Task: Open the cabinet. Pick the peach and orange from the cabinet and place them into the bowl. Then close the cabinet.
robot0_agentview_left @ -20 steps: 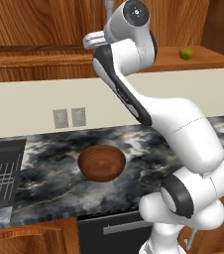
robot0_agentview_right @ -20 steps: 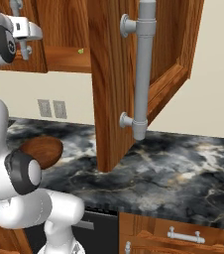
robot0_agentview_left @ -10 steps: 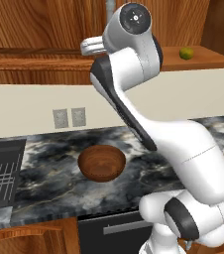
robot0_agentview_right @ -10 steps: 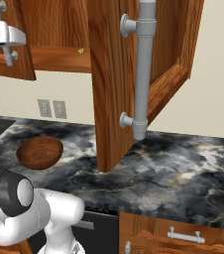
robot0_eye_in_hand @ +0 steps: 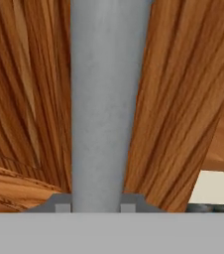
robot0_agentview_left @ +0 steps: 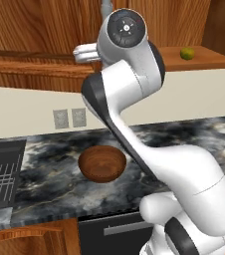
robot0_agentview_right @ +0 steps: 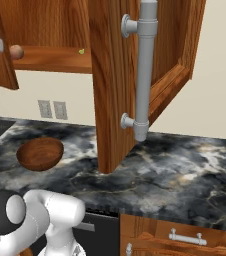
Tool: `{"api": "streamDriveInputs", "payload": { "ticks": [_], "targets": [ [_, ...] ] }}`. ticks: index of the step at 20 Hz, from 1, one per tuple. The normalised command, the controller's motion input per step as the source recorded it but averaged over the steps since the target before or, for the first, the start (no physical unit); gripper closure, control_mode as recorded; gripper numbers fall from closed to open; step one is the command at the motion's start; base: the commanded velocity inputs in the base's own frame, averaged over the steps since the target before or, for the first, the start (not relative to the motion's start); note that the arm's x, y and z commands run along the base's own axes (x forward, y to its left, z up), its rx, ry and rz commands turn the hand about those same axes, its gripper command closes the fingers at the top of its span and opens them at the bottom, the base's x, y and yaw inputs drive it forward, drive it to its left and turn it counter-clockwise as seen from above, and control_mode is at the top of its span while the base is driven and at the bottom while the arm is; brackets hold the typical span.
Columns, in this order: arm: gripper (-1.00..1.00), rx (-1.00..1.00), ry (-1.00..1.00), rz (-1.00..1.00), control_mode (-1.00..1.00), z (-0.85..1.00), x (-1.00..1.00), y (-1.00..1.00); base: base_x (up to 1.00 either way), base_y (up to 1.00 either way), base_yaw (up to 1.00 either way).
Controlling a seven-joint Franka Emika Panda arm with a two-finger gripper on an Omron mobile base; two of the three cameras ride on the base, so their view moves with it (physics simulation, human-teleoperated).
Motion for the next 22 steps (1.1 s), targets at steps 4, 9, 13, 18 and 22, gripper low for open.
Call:
{"api": "streamDriveInputs", "payload": {
  "ticks": [4, 9, 13, 18, 22],
  "targets": [
    [1.0, 0.0, 0.0, -0.08, -1.0, 0.0, -0.72, 0.04, 0.0, 0.0, 0.0],
    [1.0, 0.0, 0.0, -0.07, -1.0, 0.0, -0.67, 0.04, 0.0, 0.0, 0.0],
    [1.0, 0.0, 0.0, -0.07, -1.0, 0.0, -0.68, 0.05, 0.0, 0.0, 0.0],
    [1.0, 0.0, 0.0, -0.06, -1.0, 0.0, -0.61, 0.1, 0.0, 0.0, 0.0],
    [1.0, 0.0, 0.0, -0.04, -1.0, 0.0, -0.49, 0.11, 0.0, 0.0, 0.0]
  ]
}}
